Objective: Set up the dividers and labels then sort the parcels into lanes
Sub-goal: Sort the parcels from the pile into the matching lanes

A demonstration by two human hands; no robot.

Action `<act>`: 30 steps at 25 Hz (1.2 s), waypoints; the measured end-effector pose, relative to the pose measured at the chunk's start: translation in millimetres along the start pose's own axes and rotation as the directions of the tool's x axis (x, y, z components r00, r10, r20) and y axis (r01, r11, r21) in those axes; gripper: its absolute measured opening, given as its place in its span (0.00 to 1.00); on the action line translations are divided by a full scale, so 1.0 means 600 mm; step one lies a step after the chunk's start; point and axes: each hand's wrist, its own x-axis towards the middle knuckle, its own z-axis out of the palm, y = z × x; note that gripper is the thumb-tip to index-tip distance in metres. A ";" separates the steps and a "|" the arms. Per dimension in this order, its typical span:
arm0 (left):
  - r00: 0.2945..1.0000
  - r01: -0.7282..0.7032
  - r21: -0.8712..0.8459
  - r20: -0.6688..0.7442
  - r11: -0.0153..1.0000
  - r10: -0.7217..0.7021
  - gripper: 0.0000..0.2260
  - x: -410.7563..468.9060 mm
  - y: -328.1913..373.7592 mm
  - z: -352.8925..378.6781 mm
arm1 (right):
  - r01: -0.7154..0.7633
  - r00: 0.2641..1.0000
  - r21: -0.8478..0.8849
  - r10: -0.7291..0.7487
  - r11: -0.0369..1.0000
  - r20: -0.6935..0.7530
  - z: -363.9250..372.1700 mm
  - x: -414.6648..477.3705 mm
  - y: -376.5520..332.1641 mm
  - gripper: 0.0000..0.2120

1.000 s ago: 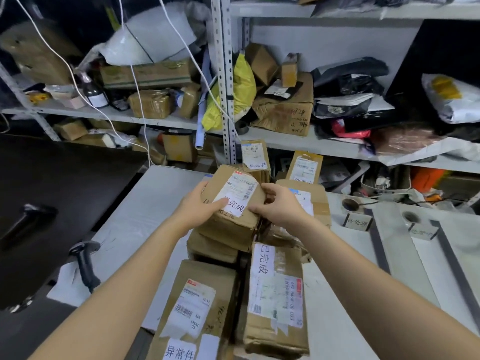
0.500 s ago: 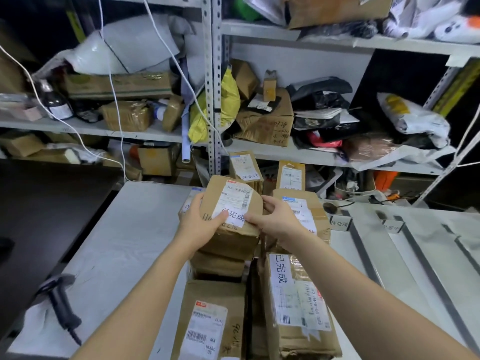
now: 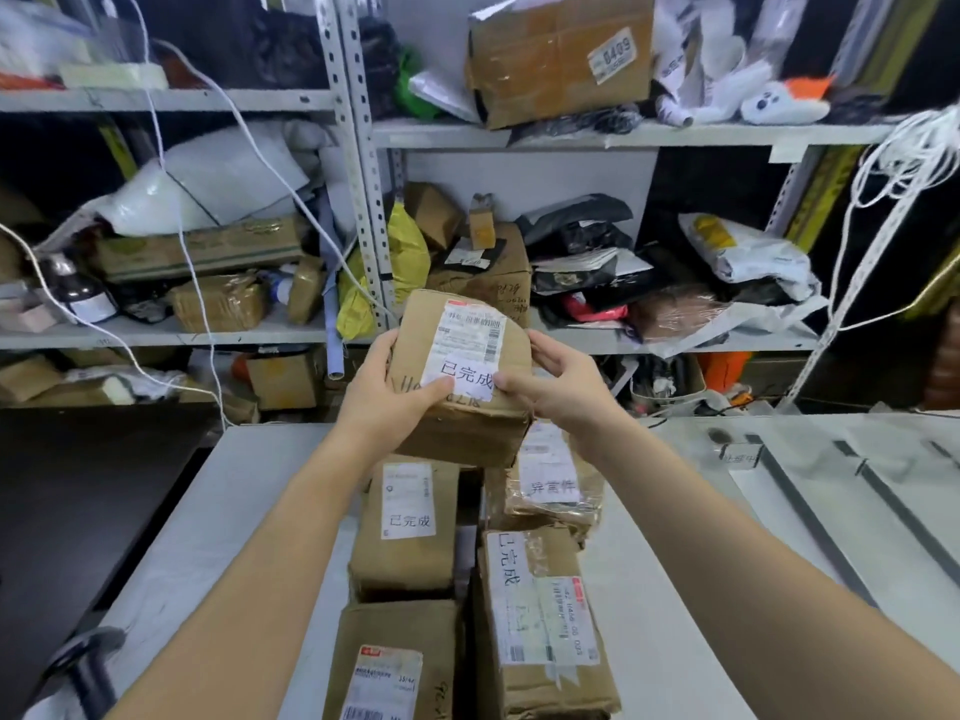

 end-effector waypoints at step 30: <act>0.909 0.056 -0.152 0.416 0.987 0.013 0.31 -0.061 0.264 0.939 | -0.139 0.856 -0.173 0.030 0.975 -0.516 -0.920 -0.159 0.009 0.22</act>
